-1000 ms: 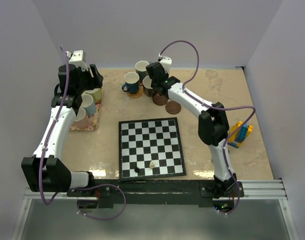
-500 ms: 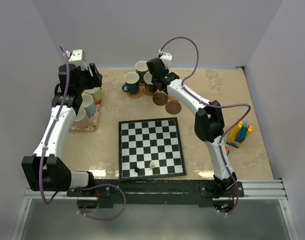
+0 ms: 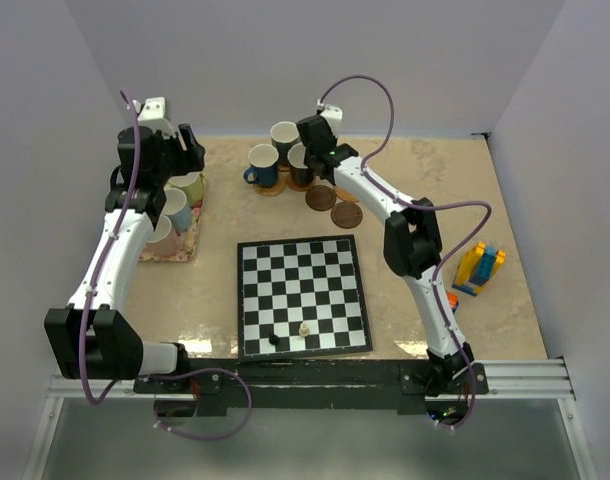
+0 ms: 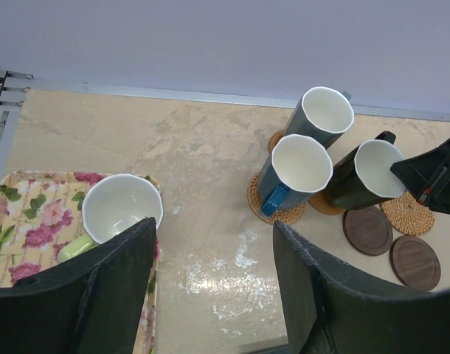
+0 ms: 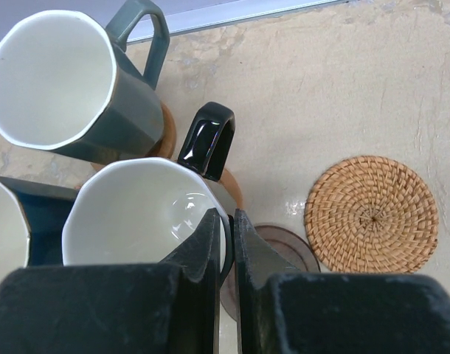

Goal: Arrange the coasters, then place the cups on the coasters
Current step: Place the cup on the coaster.

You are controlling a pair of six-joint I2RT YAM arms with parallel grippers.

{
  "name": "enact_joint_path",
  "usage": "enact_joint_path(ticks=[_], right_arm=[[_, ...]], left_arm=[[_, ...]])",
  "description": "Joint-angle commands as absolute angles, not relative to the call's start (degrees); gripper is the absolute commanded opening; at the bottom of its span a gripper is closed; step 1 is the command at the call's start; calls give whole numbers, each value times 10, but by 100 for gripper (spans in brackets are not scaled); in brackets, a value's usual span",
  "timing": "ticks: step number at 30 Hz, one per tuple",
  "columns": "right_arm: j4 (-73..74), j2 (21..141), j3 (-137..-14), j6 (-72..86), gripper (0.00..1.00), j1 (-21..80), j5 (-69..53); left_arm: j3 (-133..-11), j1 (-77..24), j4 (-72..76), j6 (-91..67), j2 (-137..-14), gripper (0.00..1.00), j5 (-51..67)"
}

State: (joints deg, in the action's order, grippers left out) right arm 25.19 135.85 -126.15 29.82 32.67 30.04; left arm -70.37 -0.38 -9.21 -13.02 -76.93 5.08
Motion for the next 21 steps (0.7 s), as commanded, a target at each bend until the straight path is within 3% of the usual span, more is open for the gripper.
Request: enact_joint_path(ticks=[1,21], right_arm=[[192,1347,-1321,294,0,322,291],[200,1373,-1347,284,0,309,241]], left_arm=[[-700,-1,-51,-141,-769,69,47],[-711,-1,-42,-143,-788,70,64]])
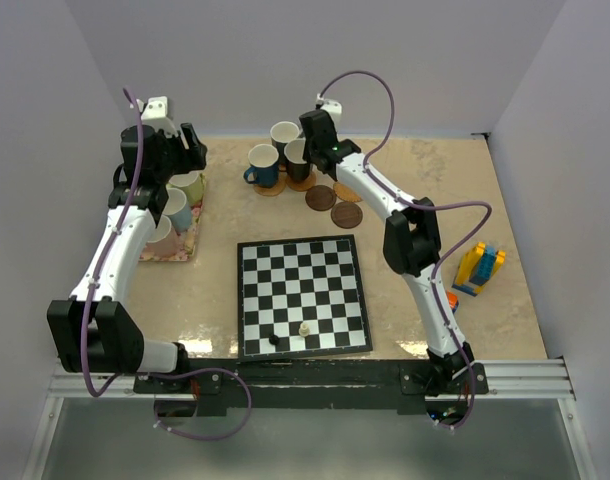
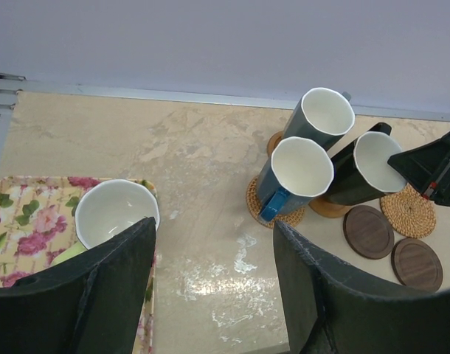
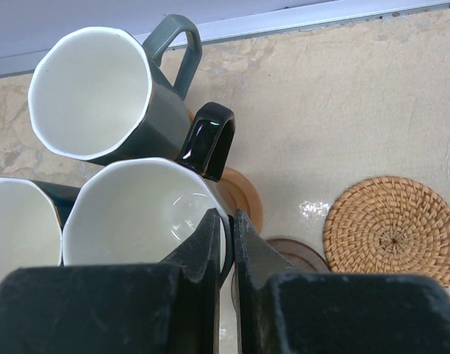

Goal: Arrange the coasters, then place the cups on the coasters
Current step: Place the cup on the coaster.

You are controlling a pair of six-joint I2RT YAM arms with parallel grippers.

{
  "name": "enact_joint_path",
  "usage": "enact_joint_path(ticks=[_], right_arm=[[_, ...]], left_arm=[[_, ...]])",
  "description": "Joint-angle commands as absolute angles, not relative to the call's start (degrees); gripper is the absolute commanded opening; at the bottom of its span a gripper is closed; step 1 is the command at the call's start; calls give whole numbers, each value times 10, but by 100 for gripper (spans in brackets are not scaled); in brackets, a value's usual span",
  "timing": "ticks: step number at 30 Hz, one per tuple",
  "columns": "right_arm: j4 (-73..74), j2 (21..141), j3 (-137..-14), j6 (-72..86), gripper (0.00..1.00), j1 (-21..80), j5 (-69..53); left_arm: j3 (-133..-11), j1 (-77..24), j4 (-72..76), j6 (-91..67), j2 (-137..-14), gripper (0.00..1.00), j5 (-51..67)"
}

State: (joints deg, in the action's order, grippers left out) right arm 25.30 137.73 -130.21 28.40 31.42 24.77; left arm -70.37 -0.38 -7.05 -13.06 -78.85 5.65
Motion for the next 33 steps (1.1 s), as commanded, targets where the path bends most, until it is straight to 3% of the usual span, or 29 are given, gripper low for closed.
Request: enact_joint_path(ticks=[1,33], right_arm=[[200,1375,-1348,284,0,309,240],[207,1359,-1332,277,0,309,258]], left_arm=[[-712,-1,-41,-143,-788,69,64],[-707,-1,-36,-151,-789,70,76]])
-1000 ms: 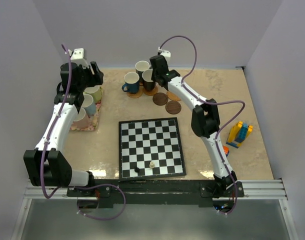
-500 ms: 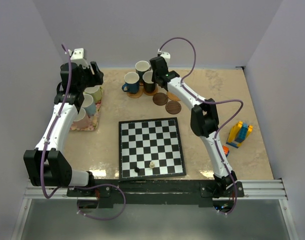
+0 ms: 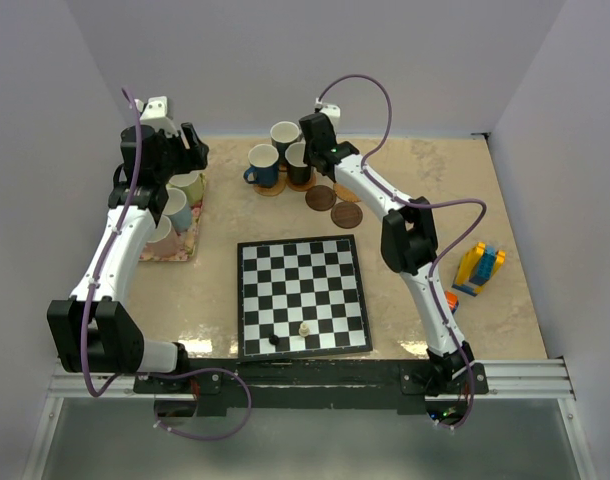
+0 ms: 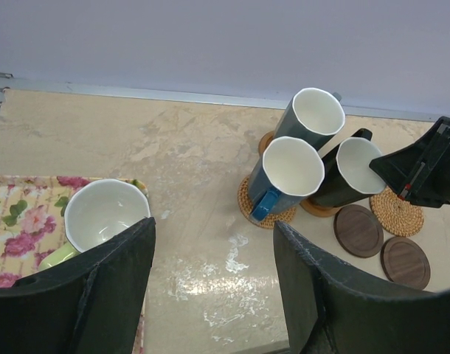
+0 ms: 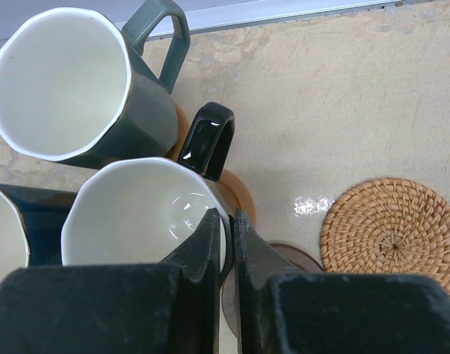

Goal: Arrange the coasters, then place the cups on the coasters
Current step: Place the cup on the coaster.

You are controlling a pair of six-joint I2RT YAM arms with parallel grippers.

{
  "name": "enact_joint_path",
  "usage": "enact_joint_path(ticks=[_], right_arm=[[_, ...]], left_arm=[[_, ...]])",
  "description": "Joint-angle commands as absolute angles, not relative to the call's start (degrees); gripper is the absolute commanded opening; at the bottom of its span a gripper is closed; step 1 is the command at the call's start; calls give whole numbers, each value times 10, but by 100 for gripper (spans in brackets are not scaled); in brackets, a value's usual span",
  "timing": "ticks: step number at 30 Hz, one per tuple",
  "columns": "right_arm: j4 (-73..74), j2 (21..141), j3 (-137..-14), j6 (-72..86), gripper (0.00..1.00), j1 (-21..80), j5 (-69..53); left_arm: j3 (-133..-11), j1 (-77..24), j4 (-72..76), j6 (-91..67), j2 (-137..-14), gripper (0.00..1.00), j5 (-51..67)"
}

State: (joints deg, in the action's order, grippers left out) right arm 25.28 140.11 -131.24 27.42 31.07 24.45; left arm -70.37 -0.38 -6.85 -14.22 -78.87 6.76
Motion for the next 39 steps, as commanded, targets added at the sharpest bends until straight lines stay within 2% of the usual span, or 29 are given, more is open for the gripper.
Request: enact_joint_path(ticks=[1,39], right_arm=[[207,1358,-1332,277,0,309,259],[190,1317,-1294,281,0,308,267]], left_arm=[[-708,-1,-36,-151,-790,70,77],[-700,-1,-29,-161,-785,70,89]])
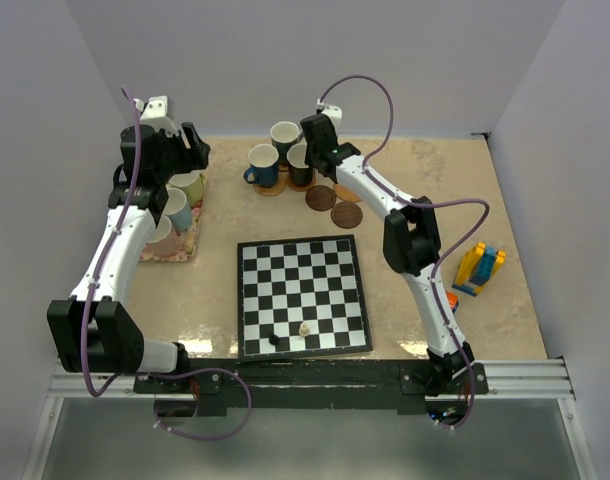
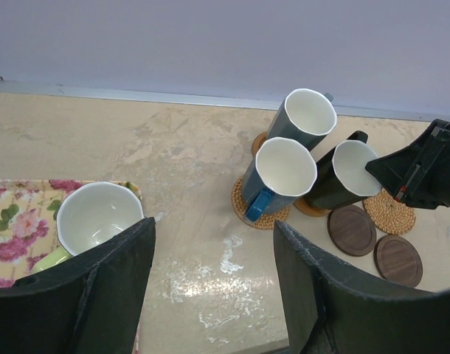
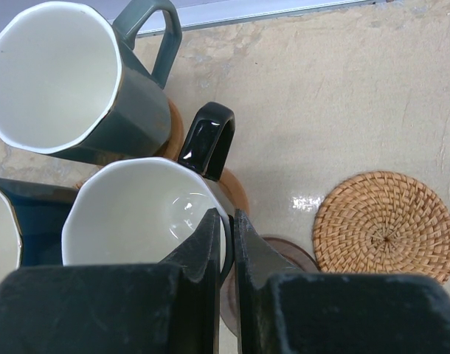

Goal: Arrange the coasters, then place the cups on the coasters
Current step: Place the cup on the coaster.

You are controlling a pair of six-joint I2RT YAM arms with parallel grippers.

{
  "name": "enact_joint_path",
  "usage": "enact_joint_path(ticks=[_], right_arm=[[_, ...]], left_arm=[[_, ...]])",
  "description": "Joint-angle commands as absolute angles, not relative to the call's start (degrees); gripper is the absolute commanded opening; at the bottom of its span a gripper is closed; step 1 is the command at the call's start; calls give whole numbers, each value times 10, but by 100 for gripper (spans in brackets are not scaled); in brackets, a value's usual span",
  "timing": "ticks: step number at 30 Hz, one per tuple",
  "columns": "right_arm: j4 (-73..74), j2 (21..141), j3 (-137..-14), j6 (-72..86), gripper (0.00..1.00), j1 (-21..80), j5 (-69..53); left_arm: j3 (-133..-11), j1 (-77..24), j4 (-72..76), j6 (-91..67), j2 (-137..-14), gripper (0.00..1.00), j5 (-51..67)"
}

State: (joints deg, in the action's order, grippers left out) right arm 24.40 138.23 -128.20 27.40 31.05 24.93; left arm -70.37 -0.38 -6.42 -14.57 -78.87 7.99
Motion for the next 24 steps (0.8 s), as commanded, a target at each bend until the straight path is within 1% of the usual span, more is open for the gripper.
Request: enact_joint_path(ticks=[1,13,15,18,21,24], right_arm=[[190,1315,-1293,280,0,308,266],[185,1327,-1295,273,0,305,258],[185,1328,-1294,273,2,305,258],[184,1330,-1295,273,10,304,254],[185,1332,-1296,272,23,303,251],[179,1332,-1296,269,32,303,248]], left_arm=[[-700,-1,-29,-161,-785,70,88],[-700,-1,-29,-160,-784,70,86],[-700,-1,-29,-160,-783,70,87],[-700,-1,-29,-160,-783,70,86],[-700,-1,-30,-159,-783,70,86],[-700,0,-30,-159,-783,70,86]])
